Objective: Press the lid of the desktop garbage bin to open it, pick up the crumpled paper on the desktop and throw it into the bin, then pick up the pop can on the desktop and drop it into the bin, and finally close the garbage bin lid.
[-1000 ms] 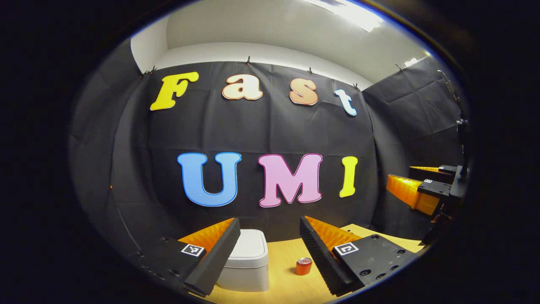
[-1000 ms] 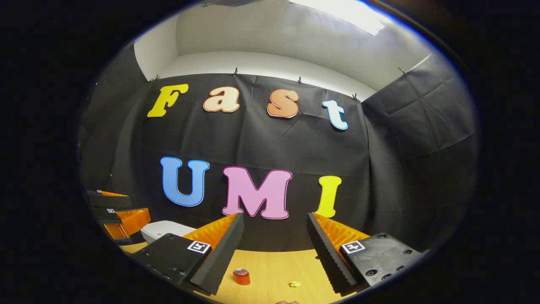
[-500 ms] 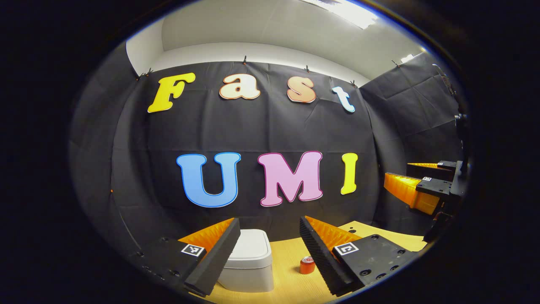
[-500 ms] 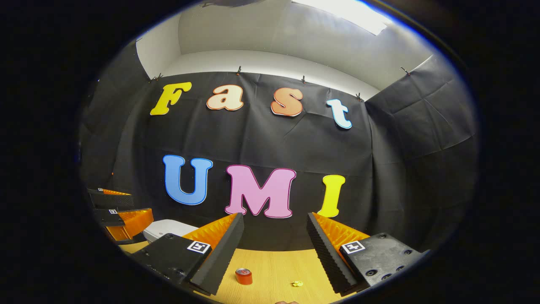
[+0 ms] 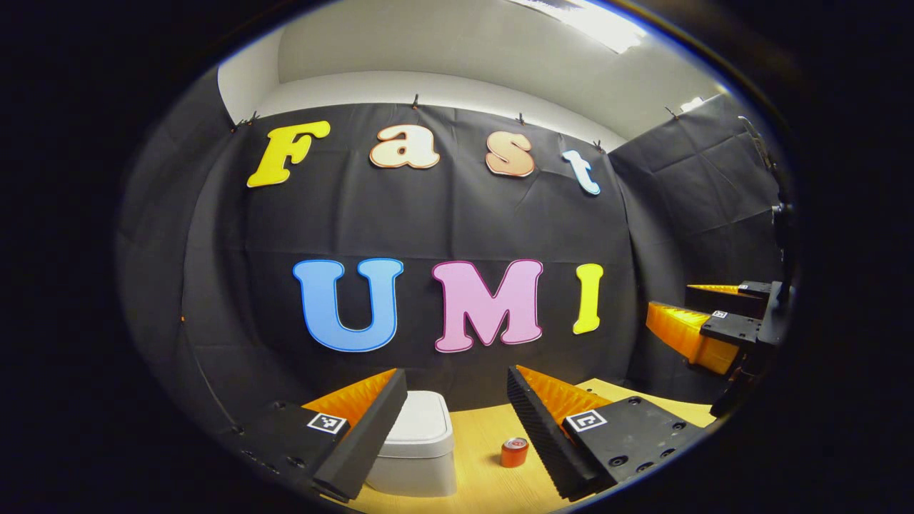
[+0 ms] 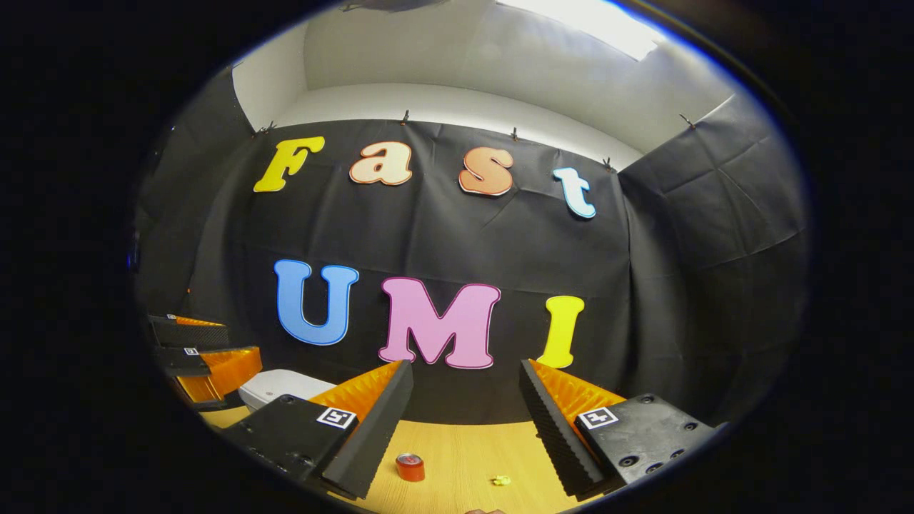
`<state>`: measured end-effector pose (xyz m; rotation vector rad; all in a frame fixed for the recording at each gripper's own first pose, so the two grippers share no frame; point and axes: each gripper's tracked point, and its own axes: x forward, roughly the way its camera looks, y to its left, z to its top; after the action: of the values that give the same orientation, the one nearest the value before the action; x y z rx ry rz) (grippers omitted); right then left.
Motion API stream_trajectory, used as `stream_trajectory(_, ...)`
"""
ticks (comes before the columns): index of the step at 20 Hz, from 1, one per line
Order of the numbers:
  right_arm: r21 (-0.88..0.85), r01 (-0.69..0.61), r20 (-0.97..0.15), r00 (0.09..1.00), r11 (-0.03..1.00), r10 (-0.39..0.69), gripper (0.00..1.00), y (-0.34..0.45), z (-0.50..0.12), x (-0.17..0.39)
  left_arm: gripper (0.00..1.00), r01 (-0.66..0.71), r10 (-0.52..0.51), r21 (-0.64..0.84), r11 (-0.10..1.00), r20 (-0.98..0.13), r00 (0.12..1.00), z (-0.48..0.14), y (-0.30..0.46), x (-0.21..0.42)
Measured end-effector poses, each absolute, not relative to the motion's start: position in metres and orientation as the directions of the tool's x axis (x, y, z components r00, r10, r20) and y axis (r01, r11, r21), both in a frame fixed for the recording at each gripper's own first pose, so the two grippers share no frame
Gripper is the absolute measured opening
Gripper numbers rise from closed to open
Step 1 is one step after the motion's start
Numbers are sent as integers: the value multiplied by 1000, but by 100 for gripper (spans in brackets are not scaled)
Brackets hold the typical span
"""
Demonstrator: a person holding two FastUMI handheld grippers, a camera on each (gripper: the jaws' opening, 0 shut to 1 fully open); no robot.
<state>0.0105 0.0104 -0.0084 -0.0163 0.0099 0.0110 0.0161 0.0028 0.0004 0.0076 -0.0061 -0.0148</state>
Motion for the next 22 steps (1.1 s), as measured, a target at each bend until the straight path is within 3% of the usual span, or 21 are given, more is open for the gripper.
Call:
stream_trajectory(4,-18,-14,-20,1000,1000,14,96,10,-13,15,89,-22,22,16,1000,-16,1000,-3,19,33)
stream_trajectory(8,-24,-24,-52,998,999,23,96,12,-28,22,60,-53,54,16,998,-86,995,-26,37,54)
stream_trajectory(10,-27,-25,-68,997,999,23,96,9,-38,26,39,-57,54,-16,998,-162,985,-51,46,66)
stream_trajectory(12,-26,-23,-96,995,999,20,96,6,-52,31,34,-74,66,-24,997,-241,968,-80,57,76)
stream_trajectory(14,-29,-24,-129,991,999,20,96,4,-67,36,16,-108,94,-28,994,-309,946,-107,73,87)
stream_trajectory(17,-22,-28,-175,984,999,24,96,-5,-91,45,7,-175,171,25,984,-397,902,-144,100,99)
stream_trajectory(22,16,-34,-265,963,999,37,96,-19,-134,60,6,-171,177,56,984,-462,869,-171,114,112)
